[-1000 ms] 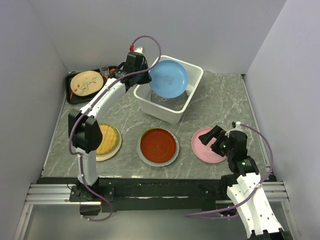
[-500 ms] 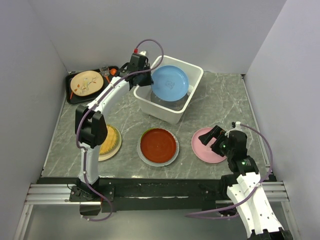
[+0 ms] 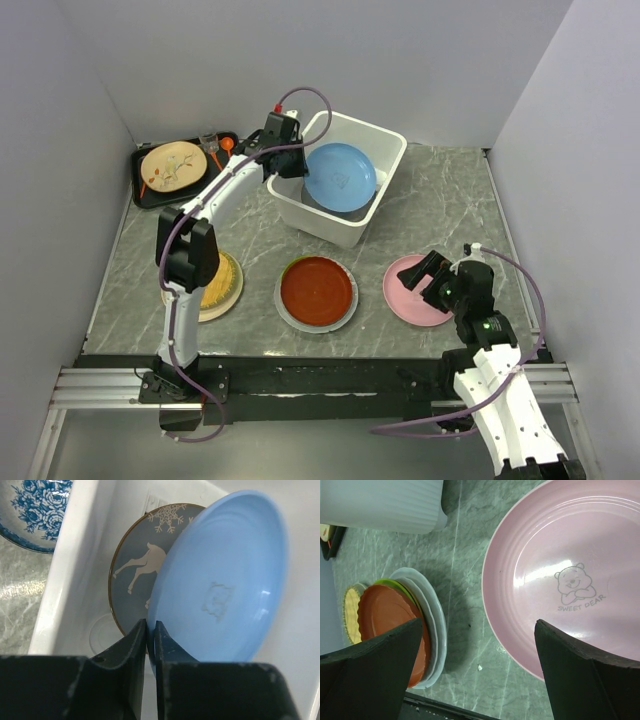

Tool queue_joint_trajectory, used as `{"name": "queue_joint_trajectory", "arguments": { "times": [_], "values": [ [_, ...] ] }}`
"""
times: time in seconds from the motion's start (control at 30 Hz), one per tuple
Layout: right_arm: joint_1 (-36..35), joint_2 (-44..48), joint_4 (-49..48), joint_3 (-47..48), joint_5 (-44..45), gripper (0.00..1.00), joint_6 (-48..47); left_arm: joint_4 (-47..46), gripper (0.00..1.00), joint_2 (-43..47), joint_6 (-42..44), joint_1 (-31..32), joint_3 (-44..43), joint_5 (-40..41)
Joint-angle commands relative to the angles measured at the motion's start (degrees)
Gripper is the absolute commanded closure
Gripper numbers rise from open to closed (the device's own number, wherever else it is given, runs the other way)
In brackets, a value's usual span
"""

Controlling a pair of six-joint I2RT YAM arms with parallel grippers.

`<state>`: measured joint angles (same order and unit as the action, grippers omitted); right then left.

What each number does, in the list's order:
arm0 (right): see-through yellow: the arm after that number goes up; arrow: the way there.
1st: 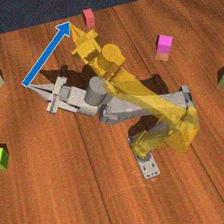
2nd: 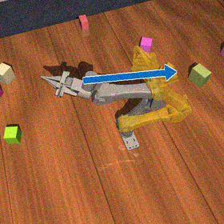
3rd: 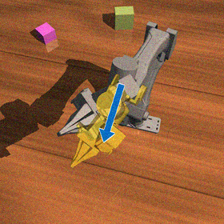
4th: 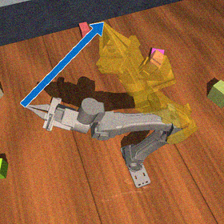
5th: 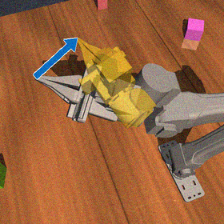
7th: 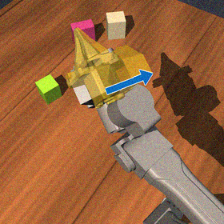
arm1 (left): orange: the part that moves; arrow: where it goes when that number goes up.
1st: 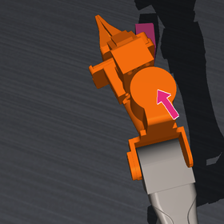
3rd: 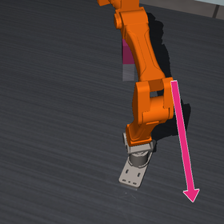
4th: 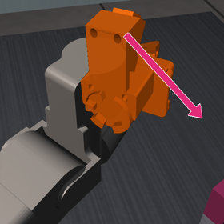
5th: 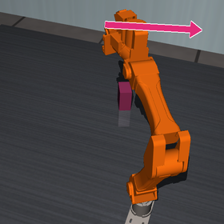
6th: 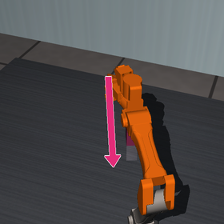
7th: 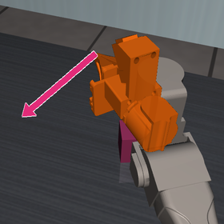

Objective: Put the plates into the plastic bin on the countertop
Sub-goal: Place the plate in the plastic bin.

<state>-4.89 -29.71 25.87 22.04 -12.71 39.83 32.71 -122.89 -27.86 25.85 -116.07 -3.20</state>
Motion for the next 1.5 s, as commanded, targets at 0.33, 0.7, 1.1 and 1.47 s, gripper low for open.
{"name": "queue_joint_trajectory", "arguments": {
  "times": [0.33,0.7,1.1,1.47],
  "values": [
    [-0.1,4.0,-1.4,0.5,2.4,0.00,1.1,-1.9,0.39,3.6,2.5,0.0,0.5,0.5],
    [-0.1,3.4,-1.8,0.4,2.3,0.00,0.9,-3.8,0.29,7.0,3.0,0.3,1.7,0.3],
    [-0.1,4.3,-0.6,1.0,3.6,0.00,0.6,-9.2,0.27,16.4,2.5,4.6,12.3,-3.2],
    [-0.1,5.5,1.0,1.9,4.0,0.00,1.4,-14.8,0.26,25.3,-0.3,17.2,23.0,-2.3]
  ]
}}
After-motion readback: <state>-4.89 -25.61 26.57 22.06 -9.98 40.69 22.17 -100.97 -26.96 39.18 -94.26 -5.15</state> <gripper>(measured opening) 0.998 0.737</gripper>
